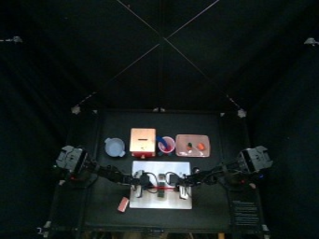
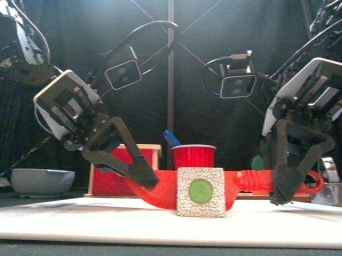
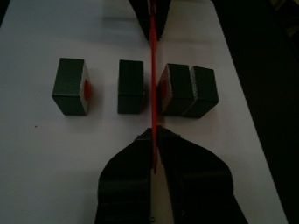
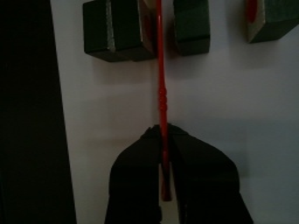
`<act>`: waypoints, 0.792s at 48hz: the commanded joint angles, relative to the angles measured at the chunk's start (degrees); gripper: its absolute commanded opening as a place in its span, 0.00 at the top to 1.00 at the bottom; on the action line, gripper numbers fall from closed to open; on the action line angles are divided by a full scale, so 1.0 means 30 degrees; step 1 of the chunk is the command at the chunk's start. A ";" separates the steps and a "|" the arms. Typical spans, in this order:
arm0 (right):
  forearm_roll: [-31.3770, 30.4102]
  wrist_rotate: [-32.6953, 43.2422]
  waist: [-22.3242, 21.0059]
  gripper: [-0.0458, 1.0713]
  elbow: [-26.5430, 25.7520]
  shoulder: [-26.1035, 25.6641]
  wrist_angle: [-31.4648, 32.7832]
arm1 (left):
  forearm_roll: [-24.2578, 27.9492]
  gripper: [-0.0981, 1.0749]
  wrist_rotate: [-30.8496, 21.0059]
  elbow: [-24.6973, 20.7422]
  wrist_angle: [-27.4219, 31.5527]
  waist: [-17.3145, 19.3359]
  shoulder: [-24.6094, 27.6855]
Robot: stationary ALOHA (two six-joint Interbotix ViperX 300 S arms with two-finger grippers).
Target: Cut sushi roll
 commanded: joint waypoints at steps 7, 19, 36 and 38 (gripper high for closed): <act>-0.0234 -0.0059 -0.0264 0.70 -0.0088 -0.0645 -0.0059 | 0.0146 0.52 0.0205 -0.0557 0.0059 0.0645 -0.0176; -0.0615 -0.0029 -0.0645 0.70 -0.0059 -0.2139 0.0205 | 0.0850 0.52 0.0234 -0.0469 0.0088 0.0937 -0.1465; -0.0117 -0.0029 0.0381 0.70 -0.0527 -0.3662 0.0469 | 0.1934 0.52 0.0205 -0.0410 0.1025 0.0117 -0.3926; 0.0029 0.0000 0.0527 0.70 -0.0586 -0.3604 0.0469 | 0.1963 0.52 0.0205 -0.0410 0.1055 -0.0029 -0.4014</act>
